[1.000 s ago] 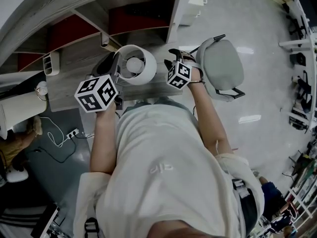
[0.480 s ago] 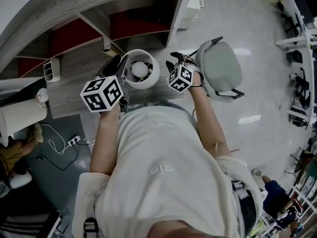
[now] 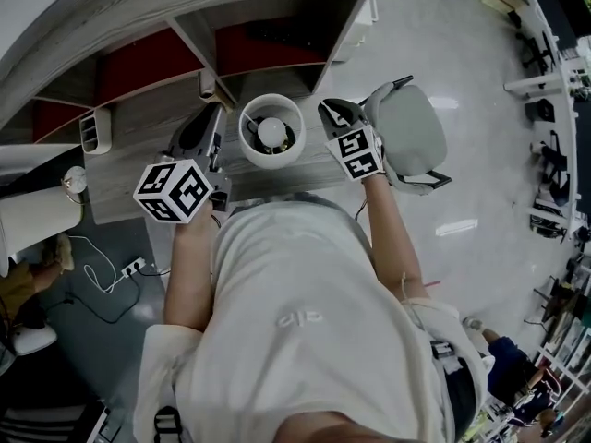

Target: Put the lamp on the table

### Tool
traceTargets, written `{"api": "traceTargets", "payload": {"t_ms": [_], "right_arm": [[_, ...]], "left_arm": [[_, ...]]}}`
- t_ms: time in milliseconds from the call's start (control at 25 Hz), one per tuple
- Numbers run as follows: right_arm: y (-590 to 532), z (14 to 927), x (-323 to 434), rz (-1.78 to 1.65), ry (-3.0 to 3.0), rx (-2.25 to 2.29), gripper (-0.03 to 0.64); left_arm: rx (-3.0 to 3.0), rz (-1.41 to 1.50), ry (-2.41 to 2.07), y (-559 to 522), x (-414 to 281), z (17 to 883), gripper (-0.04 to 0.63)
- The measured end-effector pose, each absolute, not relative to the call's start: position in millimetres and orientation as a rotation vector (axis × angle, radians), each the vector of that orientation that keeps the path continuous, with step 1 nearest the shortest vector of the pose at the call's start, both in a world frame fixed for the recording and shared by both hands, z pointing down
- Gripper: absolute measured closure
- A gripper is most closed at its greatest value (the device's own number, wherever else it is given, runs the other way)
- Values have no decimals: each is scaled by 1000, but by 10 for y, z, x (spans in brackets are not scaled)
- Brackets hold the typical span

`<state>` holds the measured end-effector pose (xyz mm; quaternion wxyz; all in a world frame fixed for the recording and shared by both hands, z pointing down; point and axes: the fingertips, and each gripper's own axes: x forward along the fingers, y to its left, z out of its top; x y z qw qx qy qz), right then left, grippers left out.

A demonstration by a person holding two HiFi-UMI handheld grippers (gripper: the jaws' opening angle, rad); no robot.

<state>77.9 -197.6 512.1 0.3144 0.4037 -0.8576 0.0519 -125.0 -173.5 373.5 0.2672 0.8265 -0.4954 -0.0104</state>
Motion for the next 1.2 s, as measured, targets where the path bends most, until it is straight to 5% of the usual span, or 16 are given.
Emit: {"api": "traceTargets", "payload": {"t_ms": [400,1200], "right_arm": [[-1854,4282,550,346,-2552,1172,588],[-1641,3798,437,167,-2633,1276,589]], "left_arm": [[2268,-40,-1464,-1528,-1941,3826,580],[2409,68,-1542,-1314,-2281,4013,580]]}}
